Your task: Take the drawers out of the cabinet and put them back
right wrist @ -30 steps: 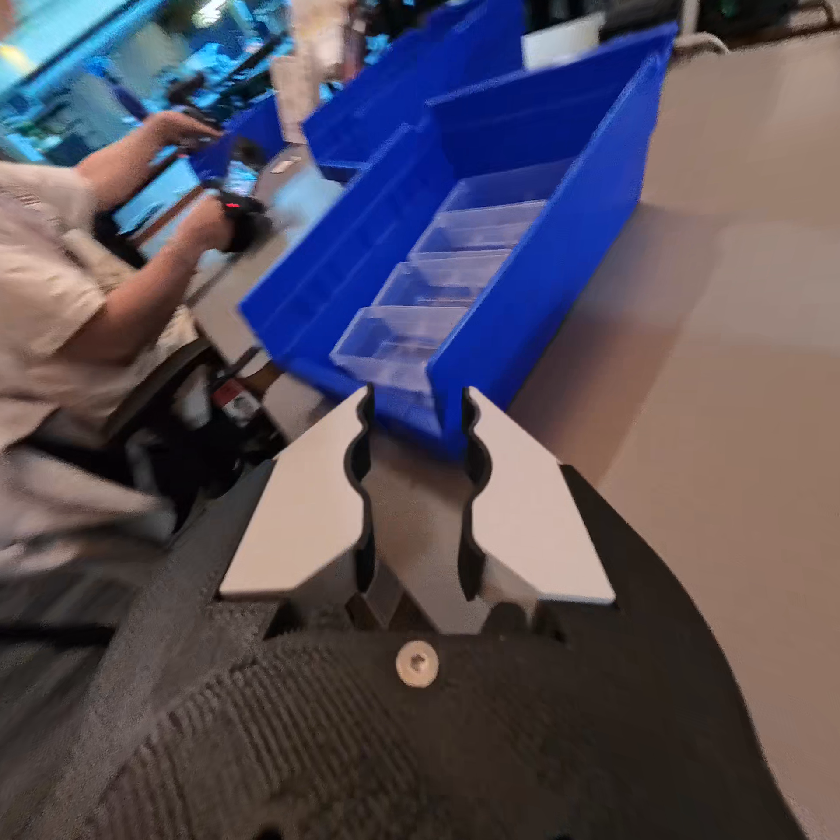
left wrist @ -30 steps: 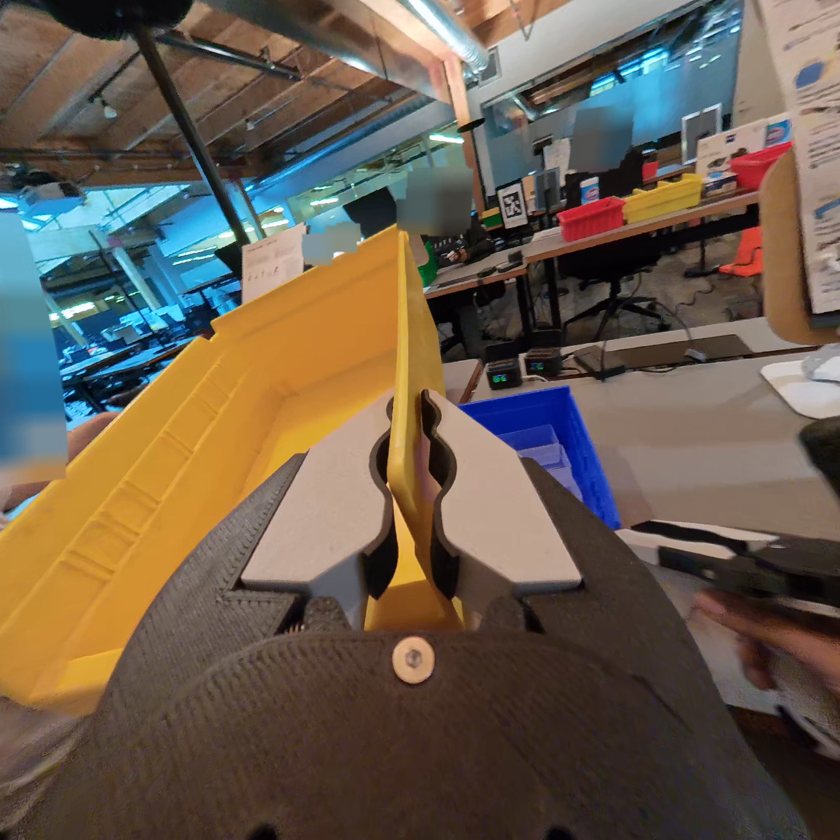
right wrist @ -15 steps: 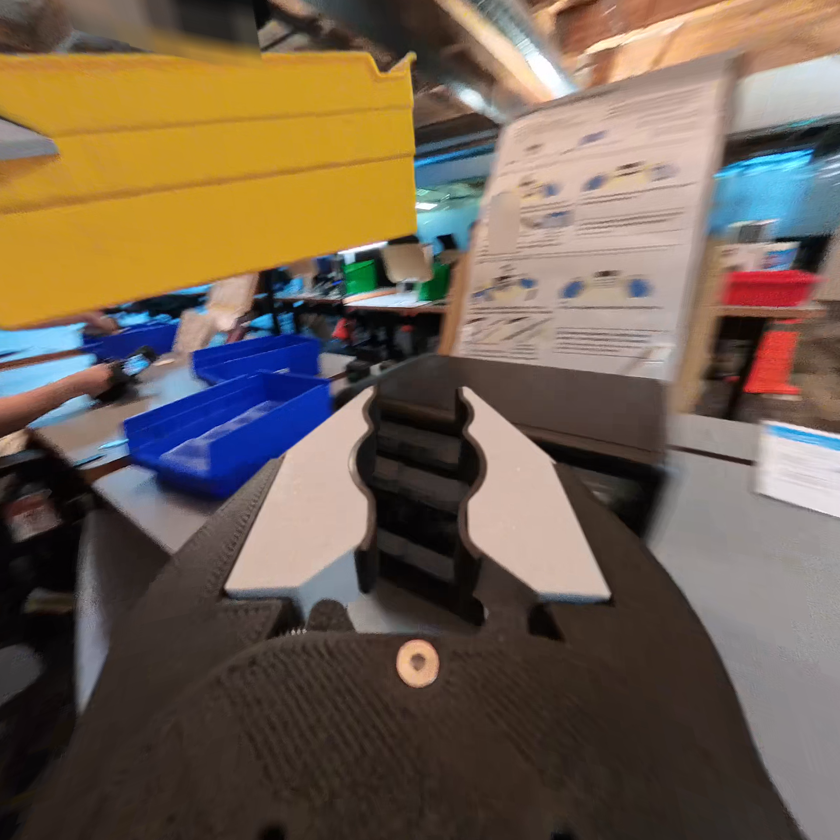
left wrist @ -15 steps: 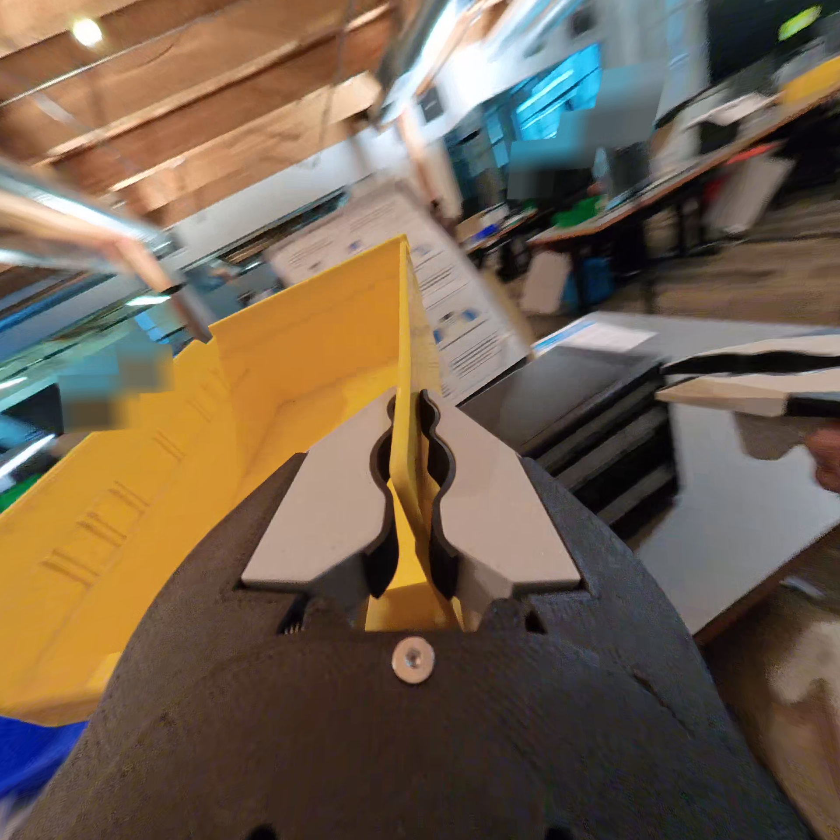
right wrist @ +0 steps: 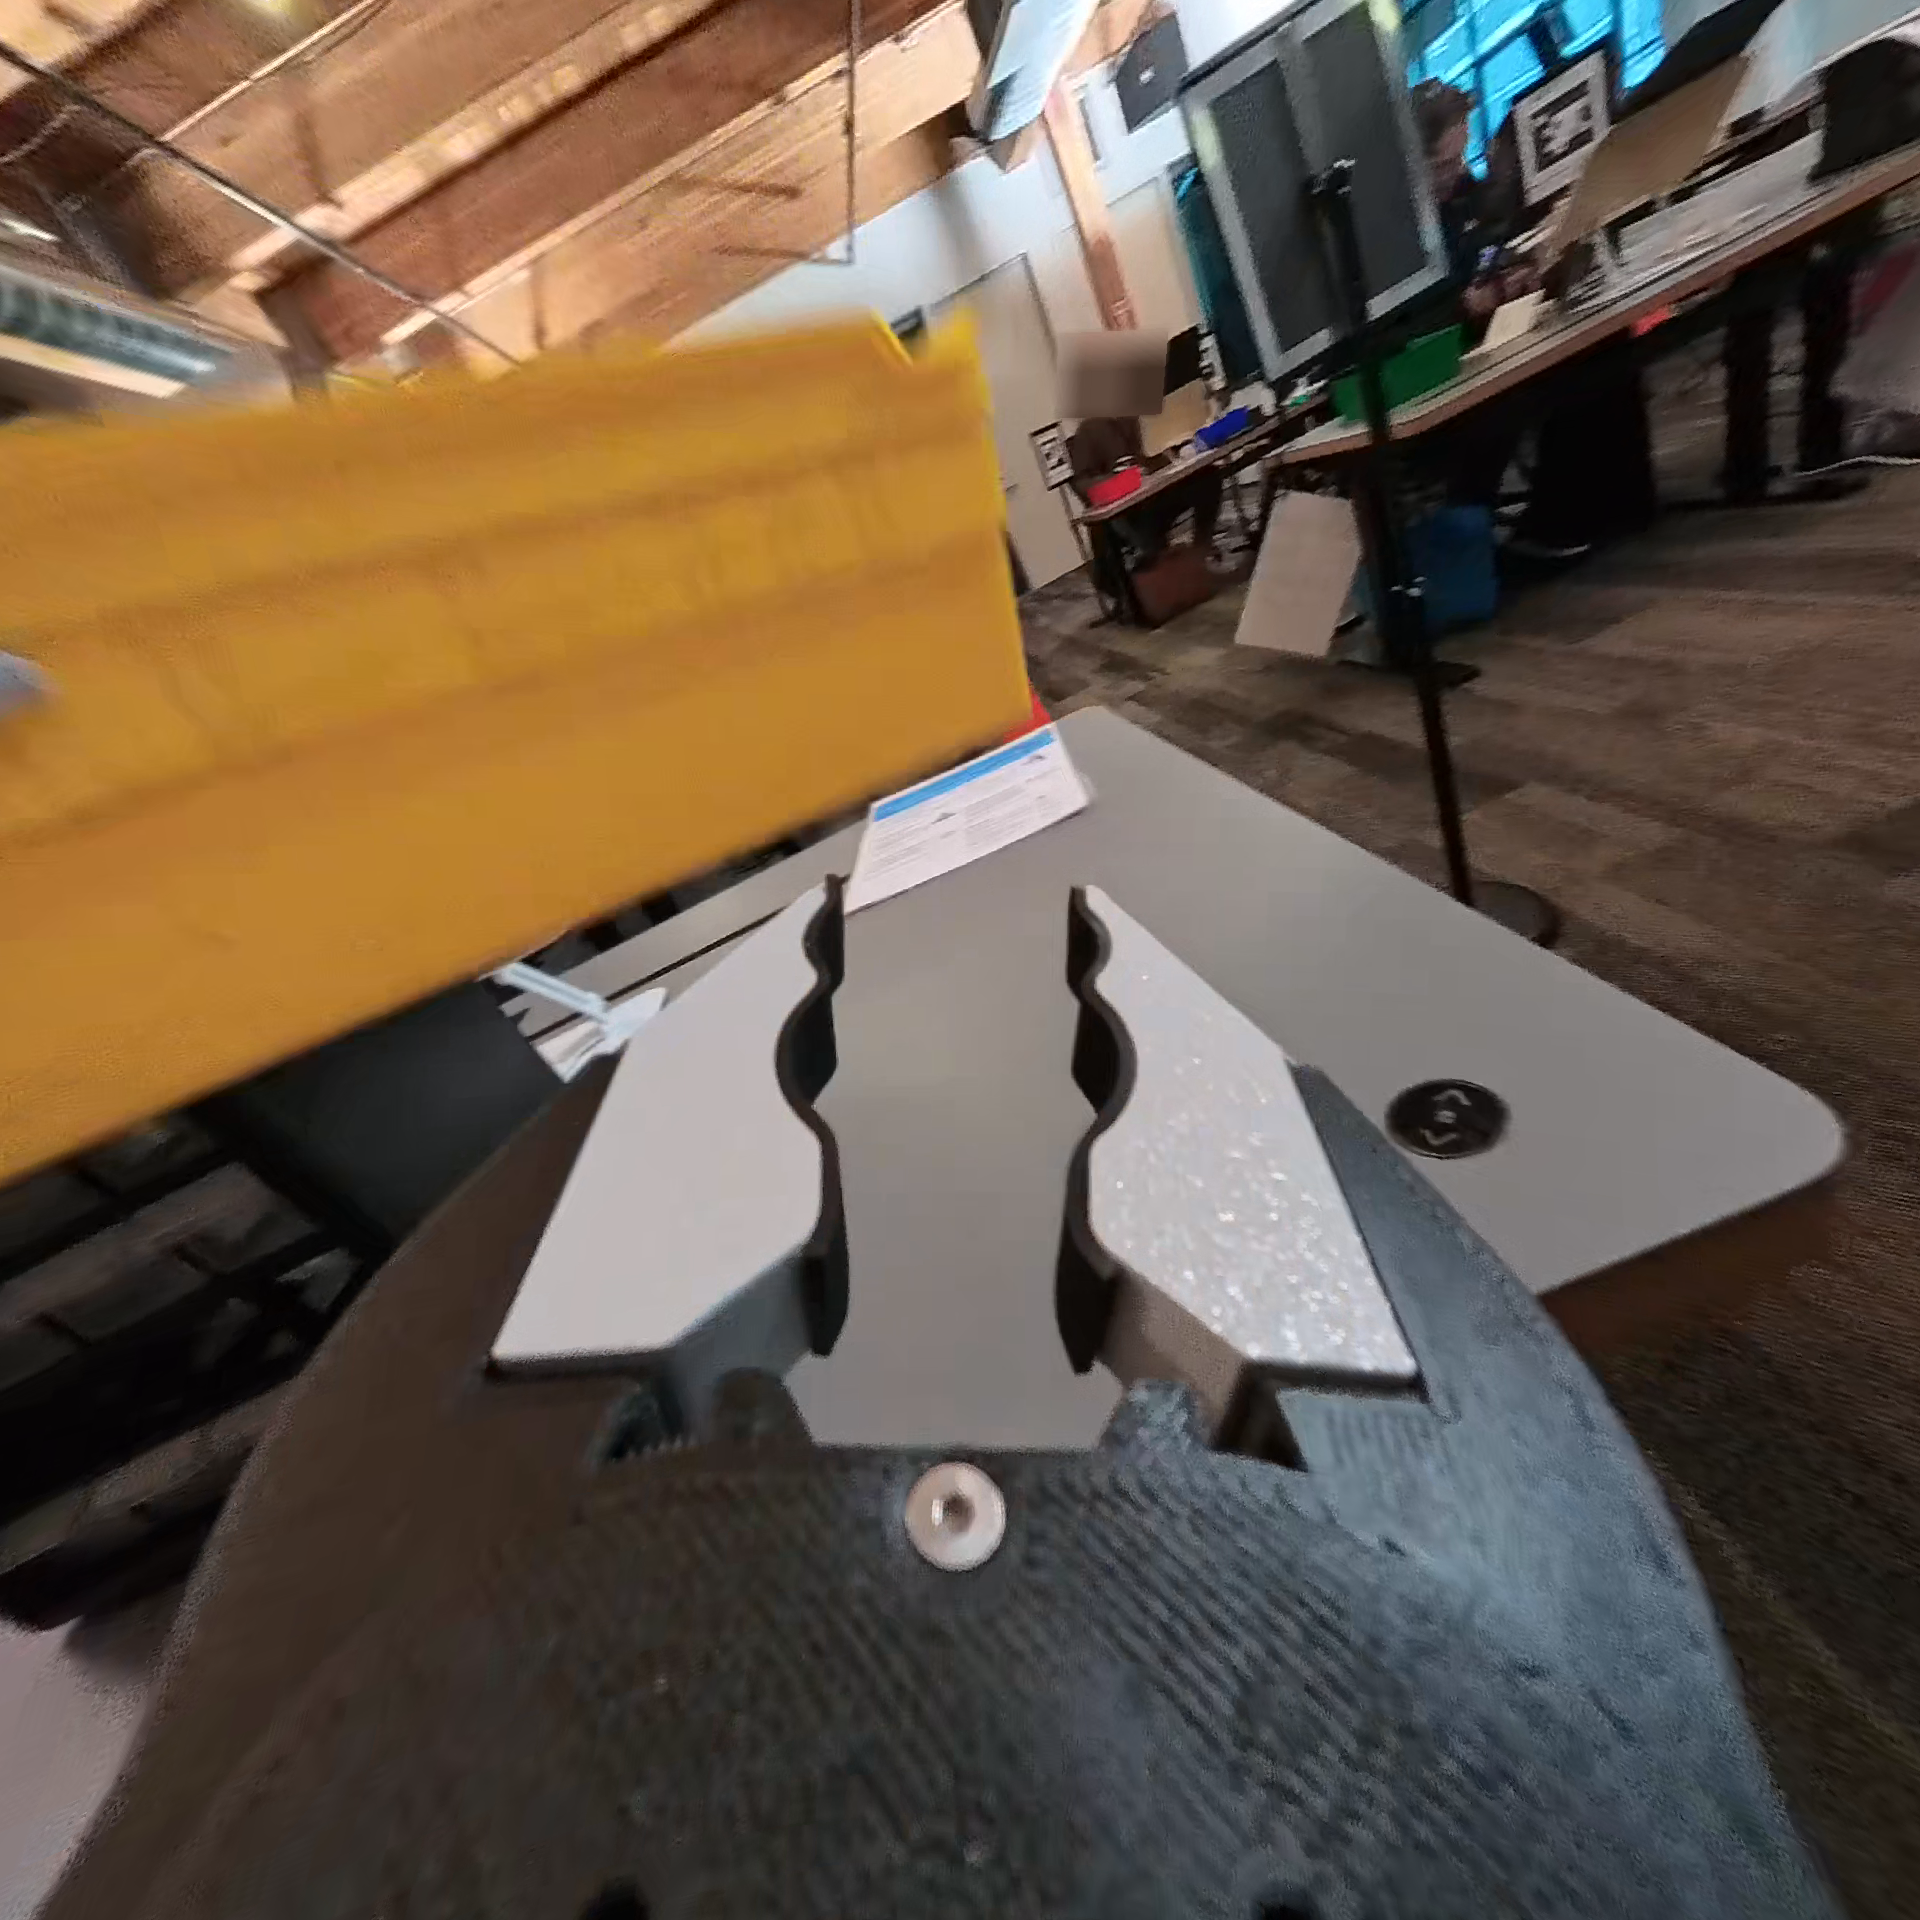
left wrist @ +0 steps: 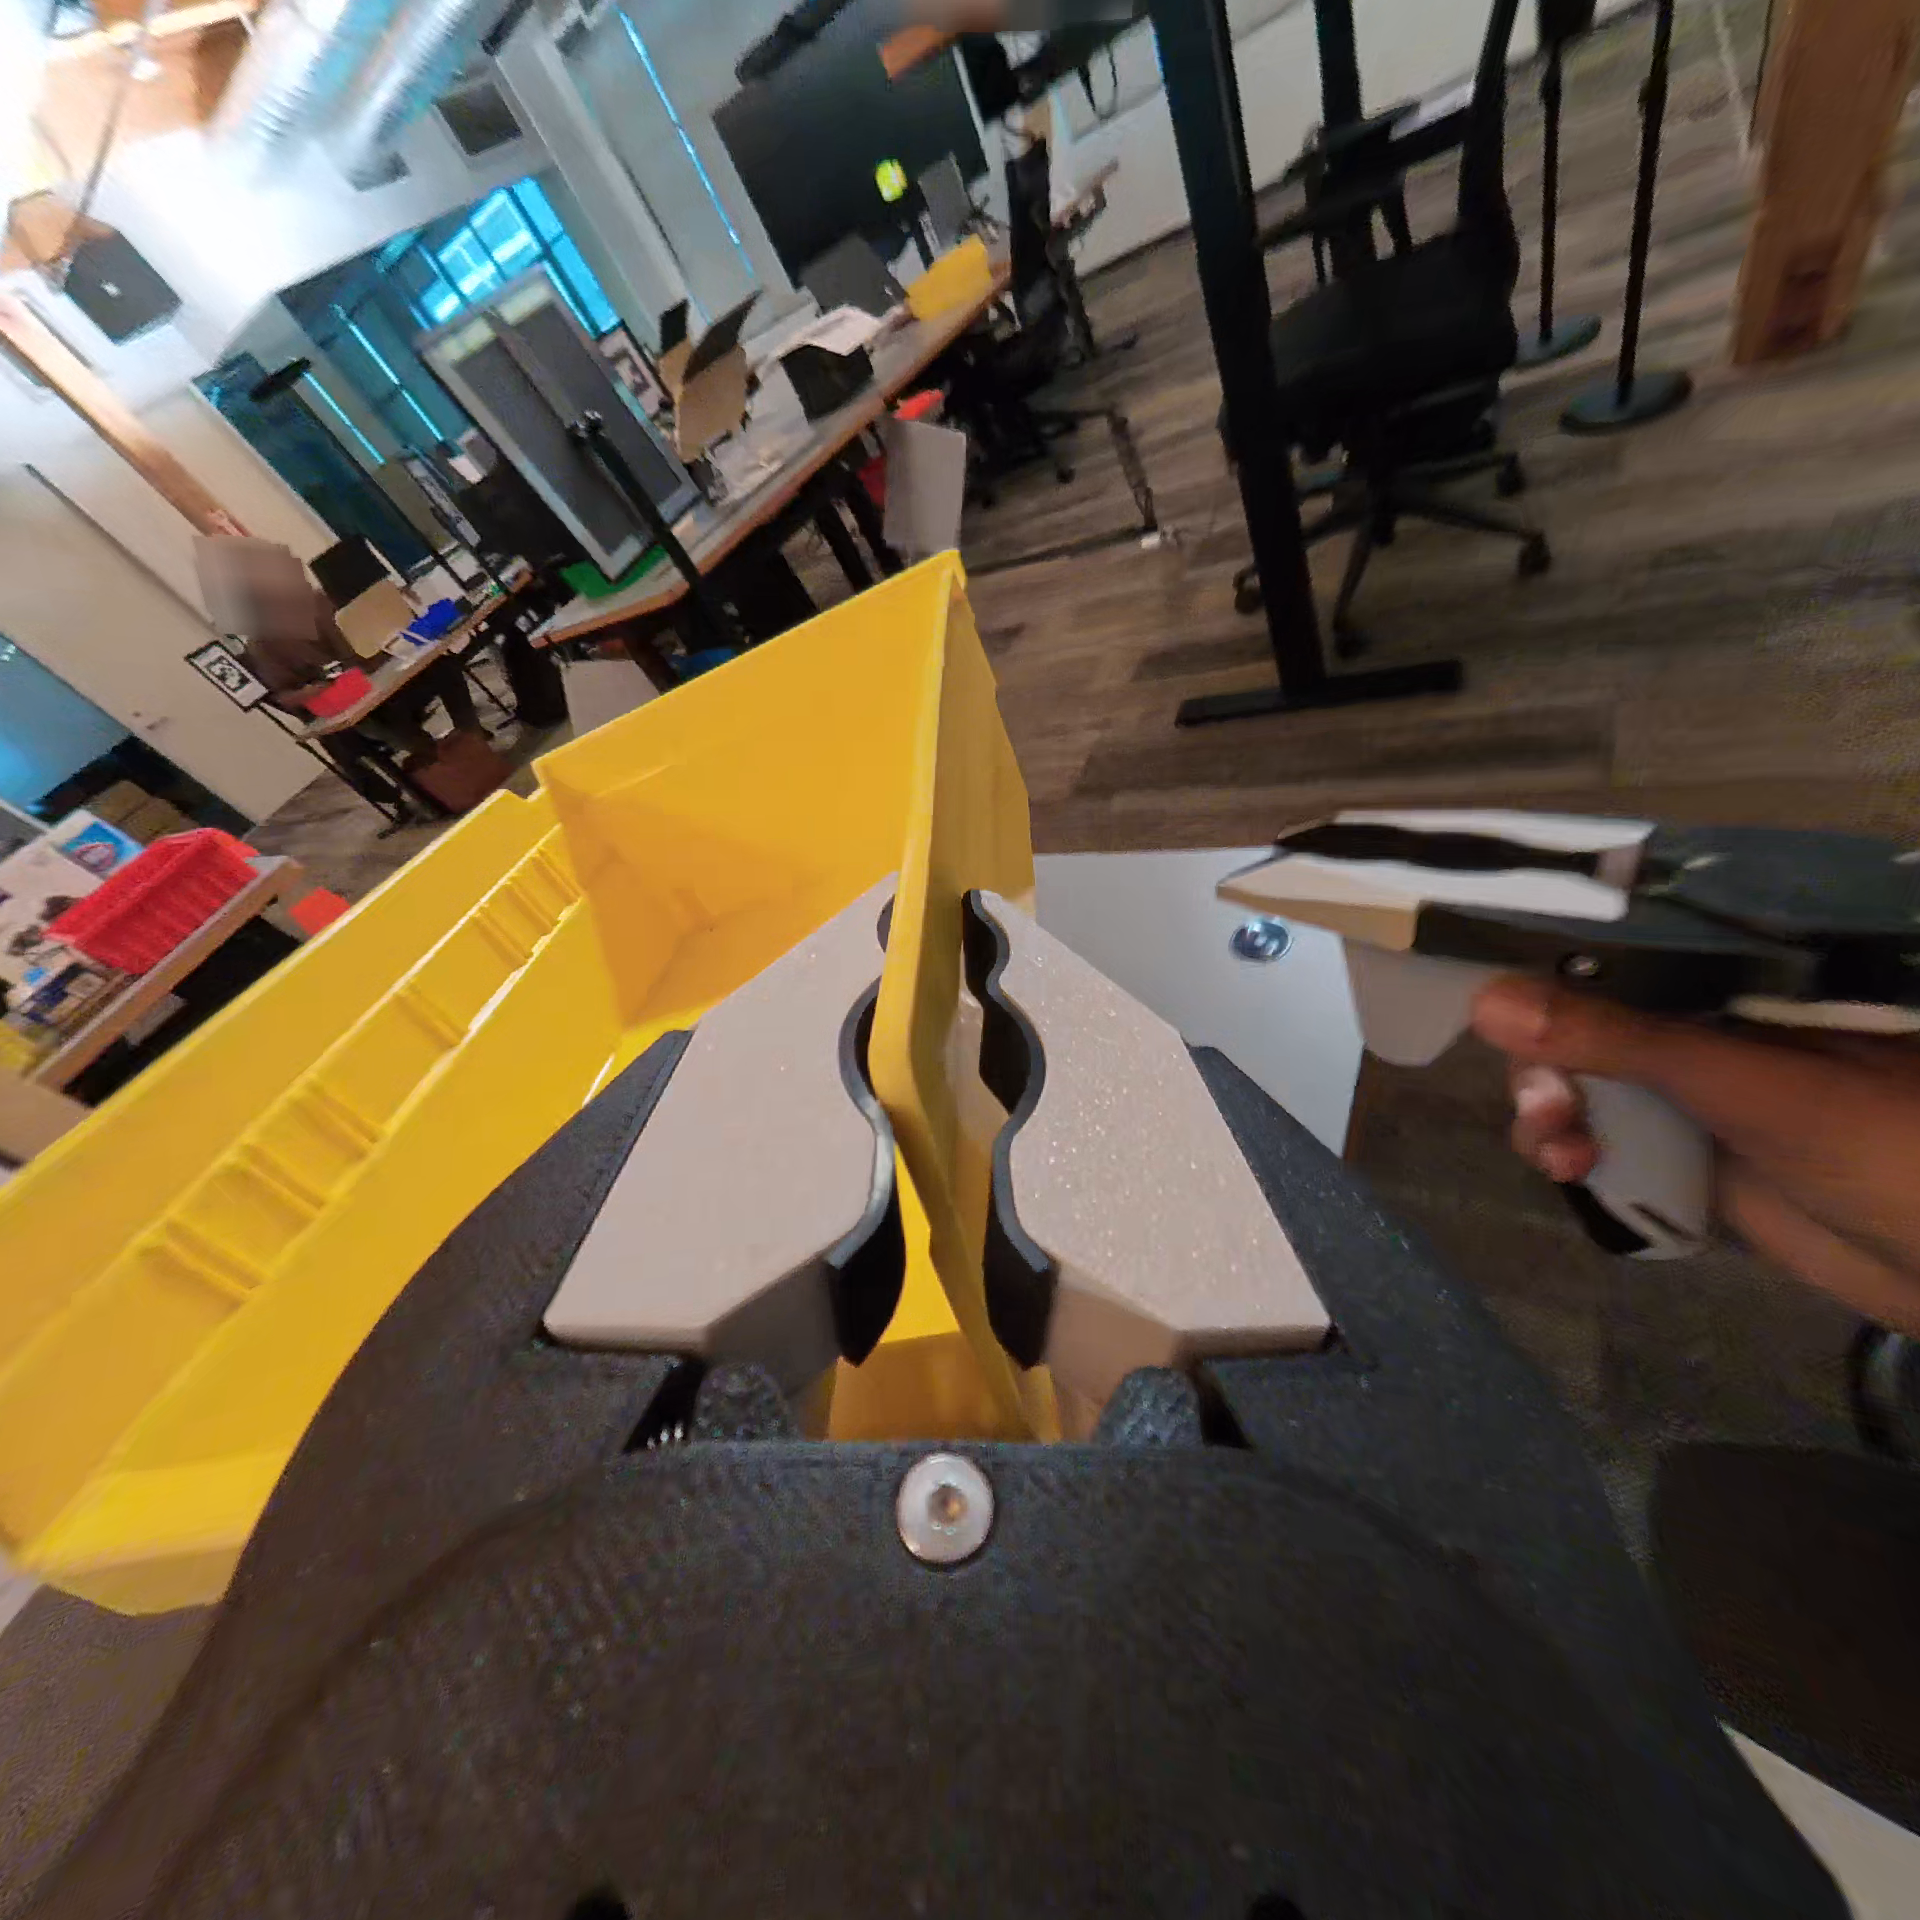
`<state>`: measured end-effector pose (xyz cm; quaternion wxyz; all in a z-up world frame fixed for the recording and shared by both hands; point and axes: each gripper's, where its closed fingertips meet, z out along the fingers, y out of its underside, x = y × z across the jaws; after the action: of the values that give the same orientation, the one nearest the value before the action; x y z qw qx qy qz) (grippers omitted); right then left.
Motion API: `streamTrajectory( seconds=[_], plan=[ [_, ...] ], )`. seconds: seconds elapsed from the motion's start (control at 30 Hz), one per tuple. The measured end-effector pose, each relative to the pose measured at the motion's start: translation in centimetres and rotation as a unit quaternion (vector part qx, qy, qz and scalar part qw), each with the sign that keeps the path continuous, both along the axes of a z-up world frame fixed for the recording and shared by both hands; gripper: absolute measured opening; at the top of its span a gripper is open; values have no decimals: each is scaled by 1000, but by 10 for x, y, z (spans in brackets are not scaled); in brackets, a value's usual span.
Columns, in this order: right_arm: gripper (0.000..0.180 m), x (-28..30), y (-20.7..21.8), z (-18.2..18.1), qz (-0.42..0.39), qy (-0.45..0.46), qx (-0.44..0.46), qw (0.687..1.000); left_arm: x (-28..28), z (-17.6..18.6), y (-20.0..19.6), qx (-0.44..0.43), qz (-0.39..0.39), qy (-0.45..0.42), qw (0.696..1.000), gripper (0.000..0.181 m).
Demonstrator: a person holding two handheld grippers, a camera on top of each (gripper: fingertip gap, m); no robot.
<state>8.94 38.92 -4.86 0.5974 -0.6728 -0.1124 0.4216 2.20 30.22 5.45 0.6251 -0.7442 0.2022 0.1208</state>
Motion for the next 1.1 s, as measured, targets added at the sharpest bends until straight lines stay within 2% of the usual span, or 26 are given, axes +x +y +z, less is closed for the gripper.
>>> streamTrajectory(
  seconds=[0.1,0.27,0.43,0.63,0.8,0.87,0.93,1.0,1.03,1.1],
  plan=[
    [45,5,2,-8,-10,-3,-3,1000,3,-47,40,-6,31,73,997,3],
    [45,11,-2,-9,-8,-11,2,1000,-2,-102,82,-15,50,88,995,2],
    [45,16,0,-17,-21,-31,5,999,-9,-150,110,-43,62,34,997,3],
    [44,8,2,-38,-29,-94,19,995,-23,-169,129,-15,99,-20,995,4],
    [45,-1,5,-58,-32,-149,26,988,-19,-191,137,-24,91,-99,991,3],
    [44,0,7,-63,-40,-168,29,985,-13,-193,128,-48,73,-119,989,13],
    [36,7,10,-64,-64,-175,34,982,-2,-188,99,-111,53,-168,978,25],
    [36,15,10,-60,-85,-171,43,981,9,-178,53,-147,2,-210,967,31],
    [38,15,8,-58,-87,-168,44,981,9,-179,27,-162,-15,-224,961,25],
    [46,-1,0,-57,-66,-158,38,984,-1,-193,-22,-193,-25,-223,955,25]
  ],
)
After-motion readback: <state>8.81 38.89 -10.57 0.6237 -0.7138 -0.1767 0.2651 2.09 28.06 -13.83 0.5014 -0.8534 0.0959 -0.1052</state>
